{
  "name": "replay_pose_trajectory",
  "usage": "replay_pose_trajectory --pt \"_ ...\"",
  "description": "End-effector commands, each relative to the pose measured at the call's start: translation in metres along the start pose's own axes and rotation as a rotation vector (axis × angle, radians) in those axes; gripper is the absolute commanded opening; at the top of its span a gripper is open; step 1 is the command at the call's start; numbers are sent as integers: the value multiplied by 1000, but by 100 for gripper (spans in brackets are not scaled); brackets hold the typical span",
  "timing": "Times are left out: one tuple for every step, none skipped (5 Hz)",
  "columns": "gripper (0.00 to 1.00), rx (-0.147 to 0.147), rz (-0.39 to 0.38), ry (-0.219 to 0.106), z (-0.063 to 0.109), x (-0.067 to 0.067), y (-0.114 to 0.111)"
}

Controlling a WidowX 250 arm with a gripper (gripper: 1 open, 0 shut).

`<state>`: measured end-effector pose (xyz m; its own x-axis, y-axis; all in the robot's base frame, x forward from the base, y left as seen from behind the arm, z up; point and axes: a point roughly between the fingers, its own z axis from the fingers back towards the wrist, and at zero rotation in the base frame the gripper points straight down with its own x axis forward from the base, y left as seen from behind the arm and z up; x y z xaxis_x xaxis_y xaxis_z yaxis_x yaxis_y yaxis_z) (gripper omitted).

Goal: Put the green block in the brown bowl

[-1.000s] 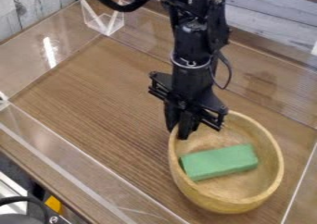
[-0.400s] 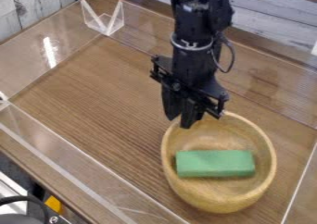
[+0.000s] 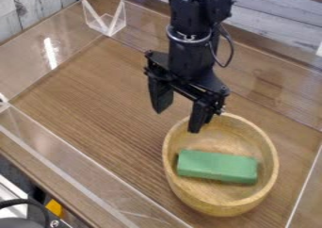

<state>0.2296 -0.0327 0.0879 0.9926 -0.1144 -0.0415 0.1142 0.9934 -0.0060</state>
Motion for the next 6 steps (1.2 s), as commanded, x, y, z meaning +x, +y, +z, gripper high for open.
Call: replay_pose_trajectory --pt "100 5 40 -47 10 4 -8" --pt "100 11 8 -51 6 0 -4" --pt "100 14 -26 -52 2 -4 -1" --pt "100 14 39 -56 10 -5 -1" --pt "100 15 103 -60 18 -6 -1" --pt "100 19 114 -65 25 2 -3"
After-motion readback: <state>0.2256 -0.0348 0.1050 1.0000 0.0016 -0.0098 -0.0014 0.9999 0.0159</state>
